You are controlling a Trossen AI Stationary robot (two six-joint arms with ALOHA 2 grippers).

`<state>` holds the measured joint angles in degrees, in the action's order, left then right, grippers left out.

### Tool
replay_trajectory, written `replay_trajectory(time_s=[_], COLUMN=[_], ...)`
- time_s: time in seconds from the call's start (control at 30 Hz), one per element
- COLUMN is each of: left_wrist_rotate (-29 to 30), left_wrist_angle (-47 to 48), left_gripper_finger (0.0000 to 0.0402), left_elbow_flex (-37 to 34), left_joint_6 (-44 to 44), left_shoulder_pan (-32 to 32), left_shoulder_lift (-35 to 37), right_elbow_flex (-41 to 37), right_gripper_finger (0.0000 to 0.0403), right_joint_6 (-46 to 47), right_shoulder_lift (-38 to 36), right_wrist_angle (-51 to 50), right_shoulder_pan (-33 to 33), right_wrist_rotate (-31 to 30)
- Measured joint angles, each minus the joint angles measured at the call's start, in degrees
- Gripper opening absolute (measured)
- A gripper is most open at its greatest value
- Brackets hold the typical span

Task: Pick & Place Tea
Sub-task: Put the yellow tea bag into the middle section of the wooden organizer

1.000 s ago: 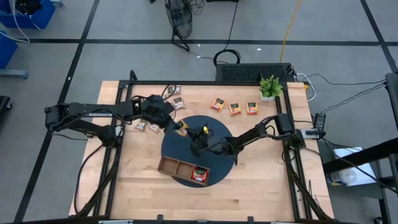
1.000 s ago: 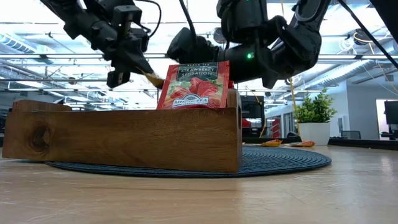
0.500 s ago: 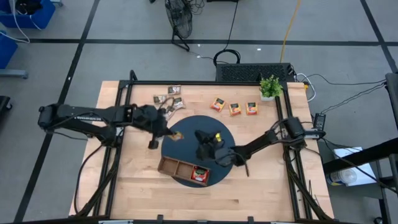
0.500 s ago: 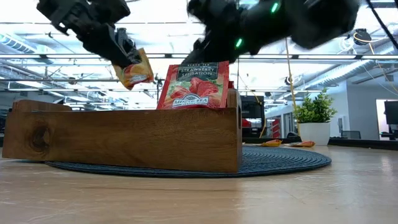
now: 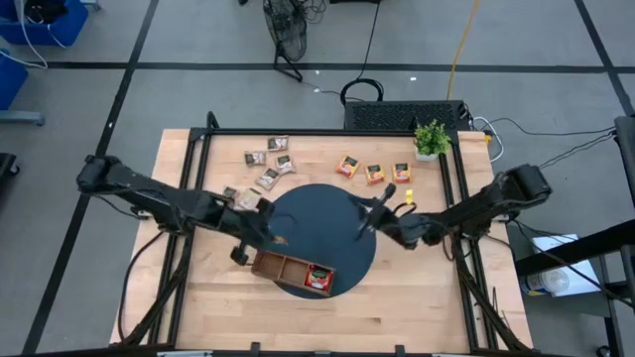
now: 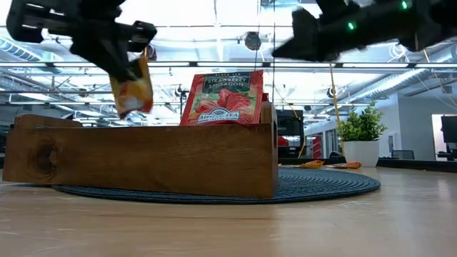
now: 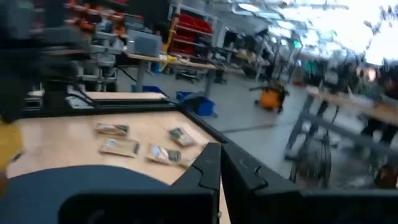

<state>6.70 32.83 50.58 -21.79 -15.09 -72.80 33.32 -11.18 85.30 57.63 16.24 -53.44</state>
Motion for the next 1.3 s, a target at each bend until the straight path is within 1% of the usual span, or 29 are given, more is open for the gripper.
replay_trajectory(time_s=[0.1,0.17,0.27,0.33,0.43,0.5,0.63,0.73,0.97,1.1,1.3], left_wrist_rotate=[0.32,0.45,0.48,0.52,-0.26,-1.5,-4.43,-6.47,-11.51,-12.26,-12.75], left_wrist_angle=[5.1,9.63,15.36,18.5,18.82,18.68,15.39,14.78,11.89,9.81,9.09], left_gripper_finger=[0.0001,0.0001,0.0001,0.0001,0.0001,0.0001,0.0001,0.0001,0.0001,0.0,0.0001], left_elbow_flex=[6.46,11.34,17.81,21.02,23.69,24.05,23.74,23.55,23.6,23.63,23.55], left_joint_6=[0.08,0.3,0.83,0.88,0.51,0.14,0.11,0.86,-0.34,-2.23,-3.75], left_shoulder_pan=[-1.59,-2.34,-3.3,-3.43,-3.87,-3.73,-3.51,-3.43,-2.86,-2.29,-1.43], left_shoulder_lift=[-7.02,-11.55,-17.24,-19.44,-21.29,-21.93,-22.31,-23.35,-25.7,-26.07,-26.66], right_elbow_flex=[-3.28,-4.82,-4.98,-5.01,-4.99,-5.01,-4.98,-4.98,-4.98,-4.98,-4.96], right_gripper_finger=[0.0002,0.0001,0.0001,0.0001,0.0001,0.0001,0.0002,0.0001,0.0001,0.0001,0.0], right_joint_6=[6.34,8.59,8.58,6.8,6.15,6.59,7.7,7.73,7.74,7.74,7.76], right_shoulder_lift=[-0.77,-0.73,-0.39,-0.31,-0.35,-0.31,-0.31,-0.35,-0.31,-0.32,-0.31], right_wrist_angle=[0.87,0.67,0.45,0.69,0.85,0.75,-0.42,-0.07,-0.2,-0.12,-0.12], right_shoulder_pan=[-1.51,-1.98,-2.04,-1.95,-1.87,-1.78,-1.54,-1.13,-0.46,-0.36,-0.36], right_wrist_rotate=[-0.32,-0.41,-0.25,-0.23,-0.23,-0.03,4.02,5.68,5.68,5.69,5.69])
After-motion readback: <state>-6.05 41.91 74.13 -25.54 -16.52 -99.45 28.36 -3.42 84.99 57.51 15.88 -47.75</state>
